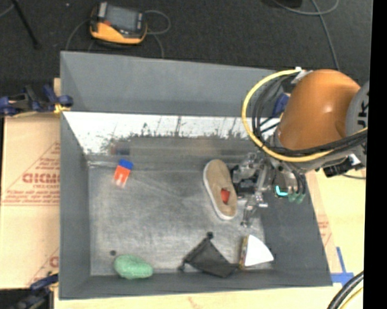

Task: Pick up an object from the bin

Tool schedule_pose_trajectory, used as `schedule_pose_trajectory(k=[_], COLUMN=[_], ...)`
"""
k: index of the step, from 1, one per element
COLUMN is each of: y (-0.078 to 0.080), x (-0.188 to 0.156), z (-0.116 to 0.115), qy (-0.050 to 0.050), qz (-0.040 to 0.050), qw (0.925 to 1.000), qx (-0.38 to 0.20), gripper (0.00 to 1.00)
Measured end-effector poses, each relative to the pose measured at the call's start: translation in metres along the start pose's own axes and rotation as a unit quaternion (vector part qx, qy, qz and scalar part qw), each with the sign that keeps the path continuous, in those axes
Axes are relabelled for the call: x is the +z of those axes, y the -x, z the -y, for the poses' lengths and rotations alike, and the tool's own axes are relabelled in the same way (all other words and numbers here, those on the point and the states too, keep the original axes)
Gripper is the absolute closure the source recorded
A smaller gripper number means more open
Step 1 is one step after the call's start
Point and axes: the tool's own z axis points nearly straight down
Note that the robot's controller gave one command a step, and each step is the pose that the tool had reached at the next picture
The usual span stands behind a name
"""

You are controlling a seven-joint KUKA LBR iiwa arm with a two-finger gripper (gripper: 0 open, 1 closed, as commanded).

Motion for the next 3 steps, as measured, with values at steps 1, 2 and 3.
schedule_pose_trajectory(k=[1,2,3], y=[0.002,0.002,0.01], x=[-0.004,-0.004,0.027], z=[0.0,0.0,0.001], qy=[0.0,-0.001,-0.001], qz=[0.0039,0.0039,0.006], qw=[1.0,1.0,0.9999], qx=[-0.001,-0.002,-0.013], gripper=[1.0,1.0,1.0])
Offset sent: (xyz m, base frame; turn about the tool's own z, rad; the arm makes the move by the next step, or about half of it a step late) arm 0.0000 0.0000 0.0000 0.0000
